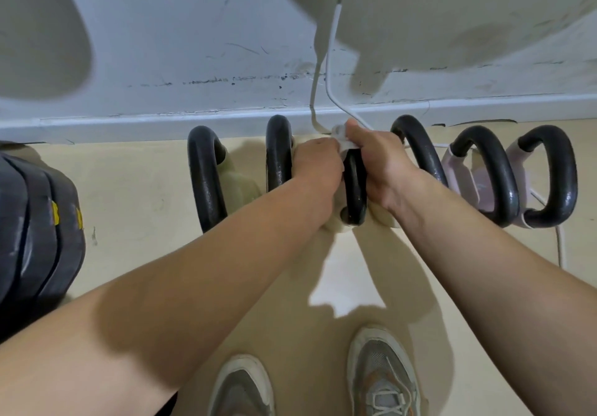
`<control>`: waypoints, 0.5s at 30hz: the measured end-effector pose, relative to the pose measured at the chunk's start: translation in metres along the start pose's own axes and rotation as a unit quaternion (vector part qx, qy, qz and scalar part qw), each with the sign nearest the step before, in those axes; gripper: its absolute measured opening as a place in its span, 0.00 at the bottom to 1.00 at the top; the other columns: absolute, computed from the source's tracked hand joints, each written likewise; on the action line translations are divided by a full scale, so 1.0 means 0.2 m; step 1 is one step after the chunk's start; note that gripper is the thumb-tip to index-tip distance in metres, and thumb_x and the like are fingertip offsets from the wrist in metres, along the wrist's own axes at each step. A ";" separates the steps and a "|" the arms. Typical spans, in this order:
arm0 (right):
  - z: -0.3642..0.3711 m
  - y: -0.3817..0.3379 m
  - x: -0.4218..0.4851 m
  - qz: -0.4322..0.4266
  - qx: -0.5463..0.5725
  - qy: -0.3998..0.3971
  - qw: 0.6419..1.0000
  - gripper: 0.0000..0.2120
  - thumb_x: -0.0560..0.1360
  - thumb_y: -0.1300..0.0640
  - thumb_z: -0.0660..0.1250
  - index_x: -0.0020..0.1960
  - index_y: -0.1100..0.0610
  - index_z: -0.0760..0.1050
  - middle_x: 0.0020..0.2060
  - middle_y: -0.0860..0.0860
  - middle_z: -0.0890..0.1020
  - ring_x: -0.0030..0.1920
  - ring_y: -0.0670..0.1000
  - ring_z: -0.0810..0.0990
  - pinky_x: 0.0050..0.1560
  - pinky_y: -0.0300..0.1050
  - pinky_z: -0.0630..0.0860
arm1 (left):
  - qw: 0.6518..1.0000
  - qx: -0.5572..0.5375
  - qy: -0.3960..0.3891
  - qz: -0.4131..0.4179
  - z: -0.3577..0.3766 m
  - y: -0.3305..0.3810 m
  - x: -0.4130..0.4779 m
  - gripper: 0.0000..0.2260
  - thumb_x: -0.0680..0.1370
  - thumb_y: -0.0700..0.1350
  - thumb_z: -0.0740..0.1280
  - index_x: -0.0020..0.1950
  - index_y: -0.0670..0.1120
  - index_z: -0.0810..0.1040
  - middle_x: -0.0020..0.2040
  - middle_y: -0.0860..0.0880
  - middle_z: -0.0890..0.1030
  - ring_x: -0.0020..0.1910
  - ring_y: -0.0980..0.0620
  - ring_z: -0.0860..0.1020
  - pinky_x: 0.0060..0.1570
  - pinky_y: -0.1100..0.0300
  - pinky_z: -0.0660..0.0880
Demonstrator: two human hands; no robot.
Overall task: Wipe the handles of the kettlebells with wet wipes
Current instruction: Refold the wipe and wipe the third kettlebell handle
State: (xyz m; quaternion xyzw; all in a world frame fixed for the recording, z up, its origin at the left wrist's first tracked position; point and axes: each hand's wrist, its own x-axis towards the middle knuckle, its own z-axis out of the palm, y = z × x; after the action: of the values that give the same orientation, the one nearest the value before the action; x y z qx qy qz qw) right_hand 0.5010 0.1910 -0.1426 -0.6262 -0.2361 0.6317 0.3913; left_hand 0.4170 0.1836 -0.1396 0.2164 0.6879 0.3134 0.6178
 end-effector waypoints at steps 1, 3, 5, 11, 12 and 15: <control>0.00 0.01 0.00 -0.041 -0.073 0.012 0.996 0.17 0.83 0.51 0.62 0.45 0.63 0.78 0.43 0.64 0.83 0.46 0.62 0.83 0.62 0.66 0.78 | 1.000 0.012 0.002 0.022 0.00 0.00 0.00 0.10 0.81 0.43 0.62 0.44 0.46 0.81 0.43 0.43 0.83 0.45 0.42 0.82 0.58 0.47 0.79; -0.01 0.04 0.00 -0.108 -0.212 0.057 0.970 0.17 0.79 0.44 0.63 0.45 0.59 0.77 0.43 0.58 0.86 0.47 0.59 0.85 0.57 0.60 0.81 | 0.997 0.051 0.015 0.062 0.01 0.00 0.01 0.10 0.81 0.42 0.61 0.50 0.45 0.83 0.39 0.46 0.82 0.39 0.46 0.81 0.45 0.54 0.79; -0.02 0.06 -0.02 -0.142 -0.257 0.095 0.951 0.14 0.78 0.43 0.65 0.45 0.54 0.78 0.36 0.50 0.84 0.41 0.52 0.84 0.47 0.50 0.80 | 0.992 0.091 0.024 0.080 0.02 0.00 0.03 0.11 0.81 0.43 0.60 0.53 0.43 0.82 0.38 0.47 0.80 0.37 0.48 0.78 0.41 0.57 0.75; -0.05 0.14 -0.09 -0.230 -0.294 0.193 0.907 0.11 0.78 0.48 0.67 0.55 0.53 0.83 0.41 0.46 0.85 0.46 0.49 0.83 0.50 0.45 0.78 | 0.996 0.069 -0.023 0.043 0.03 -0.04 0.08 0.12 0.83 0.43 0.57 0.61 0.43 0.78 0.51 0.47 0.79 0.47 0.47 0.78 0.54 0.51 0.80; -0.06 0.14 -0.09 -0.236 -0.288 0.198 0.907 0.11 0.78 0.50 0.67 0.56 0.53 0.83 0.42 0.45 0.86 0.47 0.49 0.84 0.52 0.45 0.79 | 0.998 0.048 -0.026 0.031 0.03 -0.05 0.08 0.10 0.84 0.43 0.57 0.58 0.46 0.76 0.50 0.47 0.77 0.45 0.48 0.77 0.48 0.54 0.79; -0.06 0.14 -0.10 -0.261 -0.273 0.195 0.905 0.09 0.77 0.55 0.68 0.54 0.53 0.84 0.43 0.45 0.86 0.46 0.46 0.84 0.51 0.40 0.78 | 0.994 -0.060 -0.052 -0.081 0.02 -0.04 0.06 0.11 0.82 0.42 0.57 0.49 0.46 0.79 0.41 0.46 0.80 0.37 0.48 0.78 0.39 0.59 0.76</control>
State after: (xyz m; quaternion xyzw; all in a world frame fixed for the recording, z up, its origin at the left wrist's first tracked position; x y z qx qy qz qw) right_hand 0.5060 0.1564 -0.1530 -0.7356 -0.4729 0.2831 0.3939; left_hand 0.4200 0.1875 -0.1538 0.1381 0.6504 0.2911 0.6879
